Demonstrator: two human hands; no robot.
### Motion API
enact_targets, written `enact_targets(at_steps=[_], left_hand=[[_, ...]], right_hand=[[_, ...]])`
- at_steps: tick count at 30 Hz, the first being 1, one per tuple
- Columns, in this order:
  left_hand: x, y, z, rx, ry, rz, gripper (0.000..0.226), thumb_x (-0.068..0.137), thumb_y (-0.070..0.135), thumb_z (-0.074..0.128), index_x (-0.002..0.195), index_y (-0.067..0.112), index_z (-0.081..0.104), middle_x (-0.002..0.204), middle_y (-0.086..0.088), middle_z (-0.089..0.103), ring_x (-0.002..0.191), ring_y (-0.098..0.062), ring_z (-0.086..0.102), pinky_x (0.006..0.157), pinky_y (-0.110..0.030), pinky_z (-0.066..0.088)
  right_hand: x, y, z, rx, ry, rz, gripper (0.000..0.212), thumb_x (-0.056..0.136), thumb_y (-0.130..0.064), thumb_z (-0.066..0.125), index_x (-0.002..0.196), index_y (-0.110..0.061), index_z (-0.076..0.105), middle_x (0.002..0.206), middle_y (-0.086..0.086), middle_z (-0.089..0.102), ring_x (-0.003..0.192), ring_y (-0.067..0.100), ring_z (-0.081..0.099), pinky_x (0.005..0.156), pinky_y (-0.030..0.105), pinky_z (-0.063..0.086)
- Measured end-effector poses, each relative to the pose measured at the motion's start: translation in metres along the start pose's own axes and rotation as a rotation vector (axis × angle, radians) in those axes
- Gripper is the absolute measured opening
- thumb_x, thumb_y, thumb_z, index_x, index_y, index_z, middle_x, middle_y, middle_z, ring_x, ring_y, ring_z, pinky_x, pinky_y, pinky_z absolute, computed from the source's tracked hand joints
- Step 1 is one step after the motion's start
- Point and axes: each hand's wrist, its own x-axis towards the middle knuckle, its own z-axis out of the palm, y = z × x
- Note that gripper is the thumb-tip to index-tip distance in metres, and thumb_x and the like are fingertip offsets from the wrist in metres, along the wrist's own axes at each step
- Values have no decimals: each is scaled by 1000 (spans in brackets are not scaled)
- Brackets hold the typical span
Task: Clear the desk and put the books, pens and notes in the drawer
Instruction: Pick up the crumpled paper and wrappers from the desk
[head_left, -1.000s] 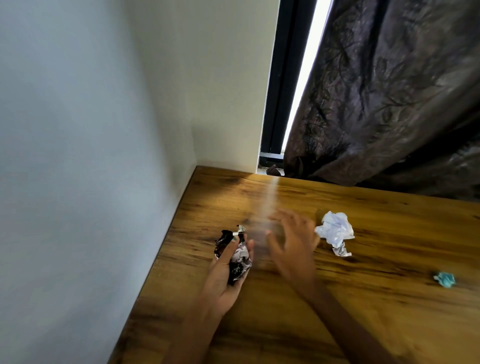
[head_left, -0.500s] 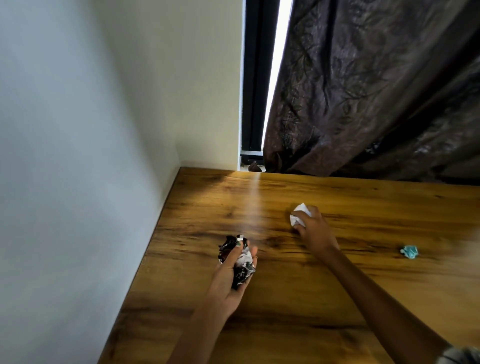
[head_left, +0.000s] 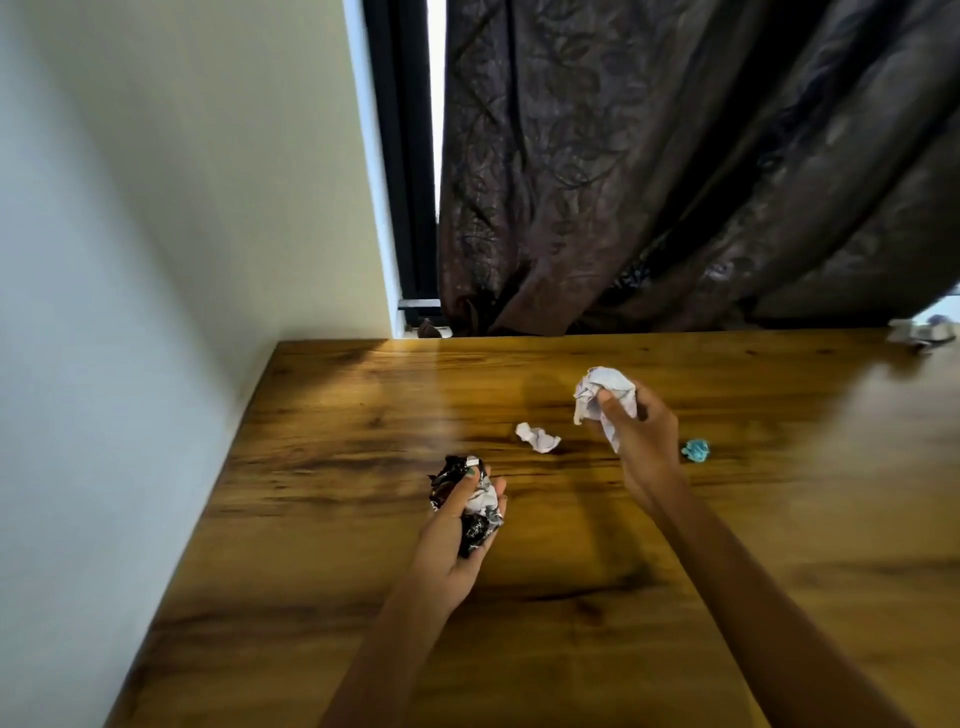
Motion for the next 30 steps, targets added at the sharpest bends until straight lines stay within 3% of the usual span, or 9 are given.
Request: enact_targets(at_steps=[3, 6, 8, 11, 16, 22, 24, 27, 30], left_hand=[[-8, -32, 28, 37, -15, -7, 38, 89, 8, 58, 126, 0, 53, 118, -16, 64, 93, -22, 65, 93, -34, 49], [-13, -72, 53, 74, -46, -32, 39, 89, 9, 60, 126, 2, 54, 113, -15, 67, 87, -20, 70, 86, -31, 55], [-15, -104, 71, 95, -61, -52, 41, 87, 9, 62, 126, 3, 54, 105, -14, 70, 82, -20, 72, 79, -31, 57], [-22, -153, 98, 146, -81, -87, 37, 87, 9, 62, 124, 3, 55, 108, -14, 69, 83, -20, 71, 82, -32, 54], [-35, -249, 139, 334, -88, -213, 14, 87, 12, 64, 99, 4, 63, 95, -12, 70, 88, -21, 65, 88, -32, 51], [-32, -365, 186, 603, -230, -339, 19, 90, 19, 61, 107, 10, 63, 100, -6, 68, 99, -17, 61, 89, -26, 48], [-28, -402, 200, 675, -268, -370, 29, 90, 22, 61, 117, 10, 61, 110, -7, 67, 103, -17, 61, 81, -25, 51], [-23, -463, 222, 739, -344, -405, 35, 89, 18, 62, 122, 8, 60, 113, -11, 67, 82, -12, 68, 56, -22, 55], [-18, -519, 242, 773, -436, -422, 31, 89, 11, 61, 120, 9, 60, 101, -8, 69, 69, -10, 70, 53, -21, 53]], right_hand=[[-16, -3, -40, 131, -50, 78, 20, 90, -9, 58, 109, -7, 60, 107, 10, 66, 89, 15, 66, 67, 22, 57], [-32, -8, -82, 189, -72, 96, 22, 90, -6, 56, 110, -1, 60, 105, 14, 66, 85, 19, 65, 62, 20, 56], [-43, -9, -115, 216, -73, 101, 16, 89, -6, 56, 104, -6, 62, 101, 14, 67, 84, 21, 65, 64, 23, 56], [-55, -6, -165, 197, -47, 100, 13, 89, -9, 58, 101, -11, 63, 100, 15, 69, 86, 26, 63, 75, 37, 52], [-77, 2, -258, 187, 86, 93, 20, 89, -10, 59, 107, -1, 62, 108, 20, 67, 99, 33, 65, 88, 45, 51], [-95, 11, -365, 251, 334, 74, 15, 89, -12, 58, 103, -9, 64, 102, 15, 70, 94, 31, 65, 87, 44, 52], [-98, 16, -399, 267, 395, 61, 13, 91, -12, 57, 102, -11, 64, 99, 14, 69, 90, 27, 64, 85, 43, 52], [-96, 25, -455, 270, 505, 54, 16, 91, -11, 56, 104, -14, 64, 99, 11, 68, 88, 21, 64, 80, 36, 53], [-90, 32, -501, 271, 606, 41, 21, 92, -8, 54, 111, -10, 61, 93, 5, 66, 78, 10, 61, 70, 22, 50]])
